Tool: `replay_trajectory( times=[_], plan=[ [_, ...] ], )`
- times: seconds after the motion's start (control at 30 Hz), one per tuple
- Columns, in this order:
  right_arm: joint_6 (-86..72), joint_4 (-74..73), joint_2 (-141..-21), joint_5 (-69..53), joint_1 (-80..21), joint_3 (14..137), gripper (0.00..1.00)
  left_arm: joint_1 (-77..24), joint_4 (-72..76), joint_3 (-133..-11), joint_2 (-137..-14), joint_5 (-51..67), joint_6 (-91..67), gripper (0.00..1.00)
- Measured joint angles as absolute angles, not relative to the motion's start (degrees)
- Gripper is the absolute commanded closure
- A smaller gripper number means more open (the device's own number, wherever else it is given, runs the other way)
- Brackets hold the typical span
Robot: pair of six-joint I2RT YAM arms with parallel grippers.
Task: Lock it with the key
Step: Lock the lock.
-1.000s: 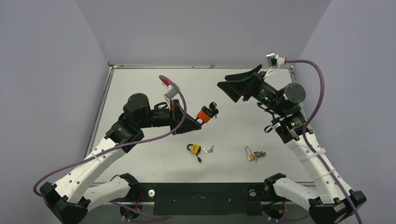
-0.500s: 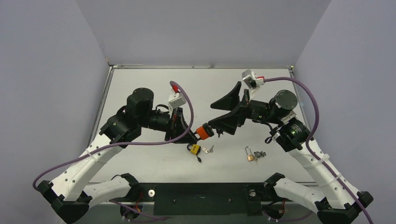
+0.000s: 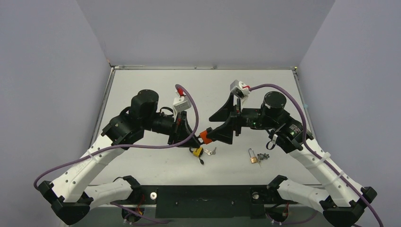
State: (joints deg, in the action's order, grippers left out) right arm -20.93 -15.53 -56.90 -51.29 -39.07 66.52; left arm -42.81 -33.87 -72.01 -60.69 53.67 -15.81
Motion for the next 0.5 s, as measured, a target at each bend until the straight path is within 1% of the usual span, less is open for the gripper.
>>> replay_trajectory(
  times=[0.07,0.1,0.13,0.17,0.2,0.23,0.27,0.3,0.33,0.37,0.4,0.47,0.5],
  plan=[
    [-20.62,-15.90,-56.90,-51.31,-39.48,66.52,0.26,-42.78,-33.91,-72.16,-60.69,53.25,-15.81,1.00],
    [-20.47,-16.12,-56.90,-51.31,-39.70,66.52,0.34,-42.76,-33.91,-72.16,-60.71,53.08,-15.81,1.00],
    [-20.29,-16.32,-56.90,-51.31,-39.90,66.52,0.38,-42.72,-33.91,-72.16,-60.75,52.93,-15.81,1.00],
    [-20.10,-16.47,-56.90,-51.29,-40.10,66.52,0.47,-42.63,-33.91,-72.16,-60.84,52.82,-15.84,1.00],
    [-20.03,-16.56,-56.88,-51.31,-40.27,66.52,0.52,-42.59,-33.91,-72.16,-60.93,52.71,-15.81,1.00],
    [-19.92,-16.62,-56.88,-51.31,-40.34,66.52,0.64,-42.59,-33.91,-72.16,-61.04,52.69,-15.84,1.00],
    [-19.94,-16.67,-56.88,-51.31,-40.47,66.52,0.69,-42.57,-33.91,-72.16,-61.12,52.64,-15.84,1.00],
    [-20.08,-16.69,-56.88,-51.53,-40.56,66.52,0.79,-42.54,-33.89,-72.16,-61.21,52.49,-15.84,1.00],
    [-20.18,-16.75,-56.86,-51.53,-40.56,66.54,0.84,-42.44,-33.95,-72.16,-61.36,51.94,-15.84,1.00],
    [-20.03,-16.75,-56.82,-51.48,-40.62,66.54,0.96,-42.33,-33.95,-72.16,-61.47,51.75,-15.81,1.00],
    [-20.18,-16.82,-56.77,-51.46,-40.62,66.54,0.99,-42.17,-34.06,-72.16,-61.60,51.66,-15.70,1.00],
    [-20.69,-16.99,-56.77,-51.37,-40.60,66.54,1.00,-41.87,-34.04,-72.16,-61.67,51.35,-15.57,1.00],
    [-20.58,-16.91,-56.75,-51.22,-40.60,66.54,1.00,-41.71,-34.00,-72.16,-61.67,51.22,-15.55,0.97]
  ],
)
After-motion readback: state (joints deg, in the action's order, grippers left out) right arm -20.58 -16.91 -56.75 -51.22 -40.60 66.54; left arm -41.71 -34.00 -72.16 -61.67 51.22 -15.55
